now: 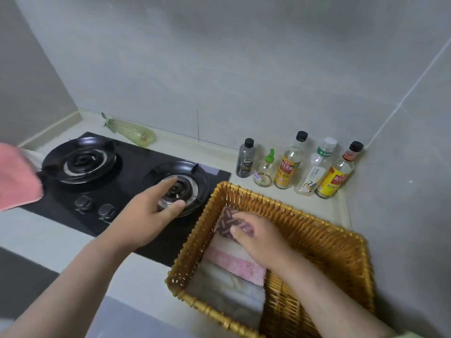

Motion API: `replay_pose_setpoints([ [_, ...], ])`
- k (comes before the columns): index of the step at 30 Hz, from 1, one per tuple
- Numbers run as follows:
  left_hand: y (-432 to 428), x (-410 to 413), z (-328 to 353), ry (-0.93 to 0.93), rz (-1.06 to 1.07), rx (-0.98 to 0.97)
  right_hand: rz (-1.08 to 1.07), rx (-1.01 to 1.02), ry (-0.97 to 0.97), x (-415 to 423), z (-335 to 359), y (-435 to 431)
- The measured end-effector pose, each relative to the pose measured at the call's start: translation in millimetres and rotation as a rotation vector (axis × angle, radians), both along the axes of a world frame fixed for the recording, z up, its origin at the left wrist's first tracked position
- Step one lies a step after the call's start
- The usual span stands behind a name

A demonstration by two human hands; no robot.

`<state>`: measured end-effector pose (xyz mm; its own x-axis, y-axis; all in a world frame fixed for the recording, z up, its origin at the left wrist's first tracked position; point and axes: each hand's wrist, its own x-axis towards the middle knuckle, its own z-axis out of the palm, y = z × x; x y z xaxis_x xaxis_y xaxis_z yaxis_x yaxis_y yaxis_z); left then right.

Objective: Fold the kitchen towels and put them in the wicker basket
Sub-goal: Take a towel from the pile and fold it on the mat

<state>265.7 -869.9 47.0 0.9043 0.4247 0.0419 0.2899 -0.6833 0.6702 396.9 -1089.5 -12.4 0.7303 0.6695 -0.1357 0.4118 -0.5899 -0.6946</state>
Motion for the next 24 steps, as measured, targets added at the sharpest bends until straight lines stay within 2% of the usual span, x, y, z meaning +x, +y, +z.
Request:
replay_pose_setpoints([
  [6, 27.2, -86.3, 22.5, -0.102, 0.231, -0.030, 0.170, 0.158, -0.008, -45.9, 52.7, 54.3],
  [11, 55.0, -179.6, 30.9, -0.161, 0.370, -0.008, 0.325, 0.193, -0.135, -110.0, 75.6, 106.7],
  [19, 92.1, -345.0, 24.8, -0.246, 0.524, -0.183, 0.417, 0.286, -0.001, -241.0, 88.5, 188.7],
  [24, 106.4, -428.4, 31.7, -0.232, 0.641, -0.171, 0.473, 0.301, 0.044, -317.5, 92.2, 221.8],
])
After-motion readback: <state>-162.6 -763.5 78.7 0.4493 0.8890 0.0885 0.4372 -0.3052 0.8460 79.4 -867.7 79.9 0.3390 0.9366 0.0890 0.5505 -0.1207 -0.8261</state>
